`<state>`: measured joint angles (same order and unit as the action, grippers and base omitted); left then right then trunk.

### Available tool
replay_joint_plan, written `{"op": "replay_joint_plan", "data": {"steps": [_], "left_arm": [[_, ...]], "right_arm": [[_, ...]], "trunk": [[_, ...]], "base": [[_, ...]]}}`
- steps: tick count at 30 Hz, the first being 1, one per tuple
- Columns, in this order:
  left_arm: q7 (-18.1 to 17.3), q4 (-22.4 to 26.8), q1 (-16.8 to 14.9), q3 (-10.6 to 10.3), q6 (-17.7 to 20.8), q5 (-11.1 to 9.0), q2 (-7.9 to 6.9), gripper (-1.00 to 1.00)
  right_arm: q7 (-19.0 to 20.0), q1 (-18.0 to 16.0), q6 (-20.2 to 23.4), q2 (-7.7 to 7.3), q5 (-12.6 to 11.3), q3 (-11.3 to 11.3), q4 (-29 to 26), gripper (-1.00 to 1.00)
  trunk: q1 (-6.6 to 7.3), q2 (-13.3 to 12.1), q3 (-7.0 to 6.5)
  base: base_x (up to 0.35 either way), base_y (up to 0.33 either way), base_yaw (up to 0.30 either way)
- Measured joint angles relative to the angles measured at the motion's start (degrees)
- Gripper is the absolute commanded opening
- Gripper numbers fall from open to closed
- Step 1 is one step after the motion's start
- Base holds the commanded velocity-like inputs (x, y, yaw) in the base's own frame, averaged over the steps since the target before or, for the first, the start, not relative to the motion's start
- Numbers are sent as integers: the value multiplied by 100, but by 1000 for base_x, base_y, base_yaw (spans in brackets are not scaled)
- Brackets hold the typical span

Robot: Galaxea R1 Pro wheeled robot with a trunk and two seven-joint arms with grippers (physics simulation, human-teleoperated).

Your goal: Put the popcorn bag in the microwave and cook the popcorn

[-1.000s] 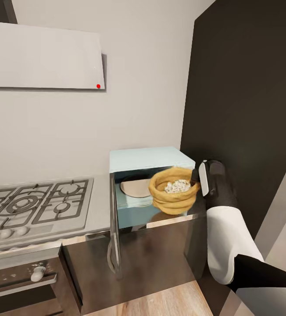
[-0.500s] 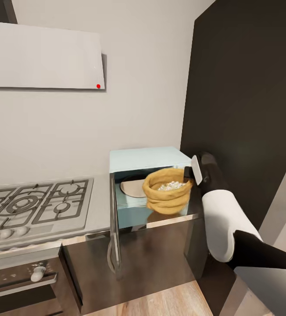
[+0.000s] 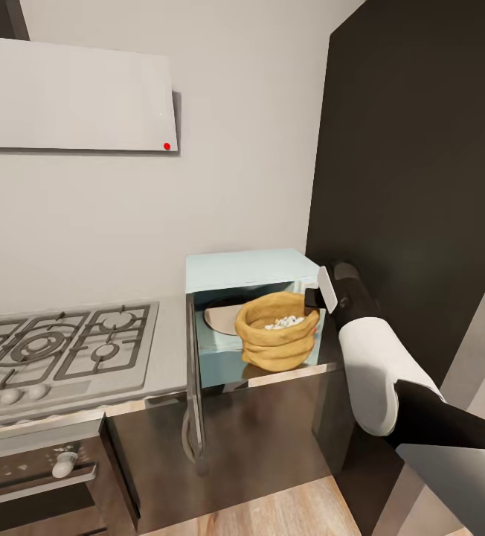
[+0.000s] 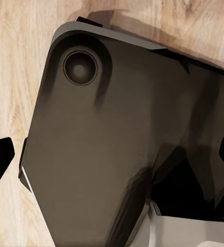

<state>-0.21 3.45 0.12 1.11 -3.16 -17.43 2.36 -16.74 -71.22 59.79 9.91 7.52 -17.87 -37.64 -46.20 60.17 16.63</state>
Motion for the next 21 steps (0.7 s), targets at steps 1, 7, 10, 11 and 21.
{"op": "replay_joint_plan", "data": {"steps": [1,7,10,11,21], "left_arm": [[0,-1,2,1,0,0,0,100],[-3,-1,3,2,-1,0,12,100],[-3,-1,3,3,-2,-2,24,100],[-3,-1,3,2,-2,-2,33,100],[-3,-1,3,-4,-1,3,44,100]], "right_arm": [[2,0,0,0,0,-4,0,-100],[5,0,0,-1,6,-6,0,-100],[4,1,0,-2,7,2,-1,-100],[4,1,0,-2,6,2,-1,-100],[4,0,0,0,23,1,-3,-100]], "trunk": [[0,0,0],[0,0,0],[0,0,0],[0,0,0],[0,0,0]], "base": [[0,0,0],[0,38,0],[0,256,0],[0,265,0],[0,40,0]]}}
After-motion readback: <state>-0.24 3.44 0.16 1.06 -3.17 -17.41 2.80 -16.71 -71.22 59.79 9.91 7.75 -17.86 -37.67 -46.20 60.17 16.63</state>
